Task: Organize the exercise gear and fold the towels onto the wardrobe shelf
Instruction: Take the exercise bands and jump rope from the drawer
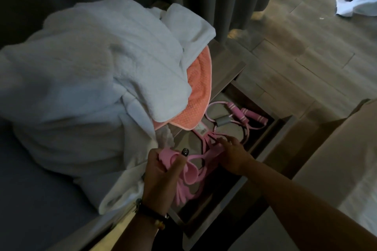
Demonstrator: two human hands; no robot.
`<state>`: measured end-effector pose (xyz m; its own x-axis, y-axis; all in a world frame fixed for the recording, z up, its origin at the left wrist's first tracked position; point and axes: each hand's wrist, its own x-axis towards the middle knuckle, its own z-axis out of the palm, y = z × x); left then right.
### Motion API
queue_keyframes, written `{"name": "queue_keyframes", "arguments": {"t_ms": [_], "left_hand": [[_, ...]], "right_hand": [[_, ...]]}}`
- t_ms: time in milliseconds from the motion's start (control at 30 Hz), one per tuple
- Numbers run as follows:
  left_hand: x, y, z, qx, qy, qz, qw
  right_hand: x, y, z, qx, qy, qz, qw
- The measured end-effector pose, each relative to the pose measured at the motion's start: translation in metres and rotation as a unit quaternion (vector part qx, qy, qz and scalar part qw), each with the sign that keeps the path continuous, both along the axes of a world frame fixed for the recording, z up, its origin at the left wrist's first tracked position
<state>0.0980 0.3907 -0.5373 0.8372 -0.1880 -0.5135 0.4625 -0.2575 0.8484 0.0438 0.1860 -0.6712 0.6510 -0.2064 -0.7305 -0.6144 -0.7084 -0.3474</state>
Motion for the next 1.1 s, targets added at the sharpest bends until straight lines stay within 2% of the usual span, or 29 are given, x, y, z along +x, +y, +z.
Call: {"name": "queue_keyframes", "arguments": {"t_ms": [100,200,367,500,633,800,900,967,1033,1100], "left_hand": [[-0.001,0.004,-0.005,0.009,0.004,0.0,1.0],[0.0,0.008,-0.01,0.032,-0.002,-0.01,0.999],[-0.001,0.012,-0.009,0.052,0.015,-0.056,0.997],[-0.003,0.006,-0.017,0.088,0.032,-0.078,0.993],[-0.011,-0.01,-0.005,0.122,-0.068,-0.133,0.981],[-0.007,-0.03,0.009,0.097,-0.125,-0.213,0.964],[-0.002,-0.045,0.008,0.126,-0.183,-0.26,0.94],[-0.001,-0.058,0.01,0.12,-0.202,-0.28,0.931],[-0.002,-0.067,0.008,0.107,-0.229,-0.287,0.924],[-0.006,-0.071,0.015,0.096,-0.239,-0.291,0.921]], "right_hand": [[0.003,0.009,-0.002,-0.059,0.07,0.082,0.992],[0.008,0.008,0.005,-0.084,0.052,0.071,0.993],[0.004,0.0,0.046,0.016,-0.081,-0.065,0.994],[-0.015,-0.005,0.097,0.077,-0.23,-0.053,0.969],[-0.029,-0.016,0.137,0.088,-0.345,-0.02,0.934],[-0.035,-0.025,0.184,0.094,-0.404,-0.053,0.908],[-0.037,-0.025,0.199,0.148,-0.422,-0.068,0.892],[-0.04,-0.025,0.207,0.218,-0.413,-0.086,0.88],[-0.042,-0.022,0.216,0.309,-0.41,-0.116,0.85],[-0.044,-0.021,0.221,0.359,-0.417,-0.139,0.823]]}}
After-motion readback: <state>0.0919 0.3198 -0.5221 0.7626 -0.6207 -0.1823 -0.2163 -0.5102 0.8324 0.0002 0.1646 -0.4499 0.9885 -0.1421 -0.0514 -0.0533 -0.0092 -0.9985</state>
